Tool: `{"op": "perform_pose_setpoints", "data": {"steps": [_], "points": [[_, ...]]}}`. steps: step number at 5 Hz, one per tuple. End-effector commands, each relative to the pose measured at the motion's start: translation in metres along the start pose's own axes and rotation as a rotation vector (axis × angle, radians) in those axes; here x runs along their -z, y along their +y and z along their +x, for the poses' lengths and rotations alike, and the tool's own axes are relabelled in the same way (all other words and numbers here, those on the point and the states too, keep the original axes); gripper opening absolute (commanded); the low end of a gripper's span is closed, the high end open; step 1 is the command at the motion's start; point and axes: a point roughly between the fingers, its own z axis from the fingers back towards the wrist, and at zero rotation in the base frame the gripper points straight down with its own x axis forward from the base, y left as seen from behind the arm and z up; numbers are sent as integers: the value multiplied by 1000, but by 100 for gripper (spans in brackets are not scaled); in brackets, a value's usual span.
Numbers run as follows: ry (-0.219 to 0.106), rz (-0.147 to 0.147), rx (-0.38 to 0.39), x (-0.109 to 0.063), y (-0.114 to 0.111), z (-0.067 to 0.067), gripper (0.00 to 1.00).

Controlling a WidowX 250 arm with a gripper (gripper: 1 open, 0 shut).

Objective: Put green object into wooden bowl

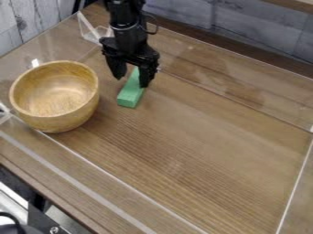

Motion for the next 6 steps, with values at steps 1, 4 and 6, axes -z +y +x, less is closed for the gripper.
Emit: {"op": "perform_pose_setpoints", "data": {"steps": [1,4,6], "points": [[-28,16,19,4,3,8,100],[-36,-18,-56,-23,17,11,0],[-73,-81,0,-66,-2,23,0]]}}
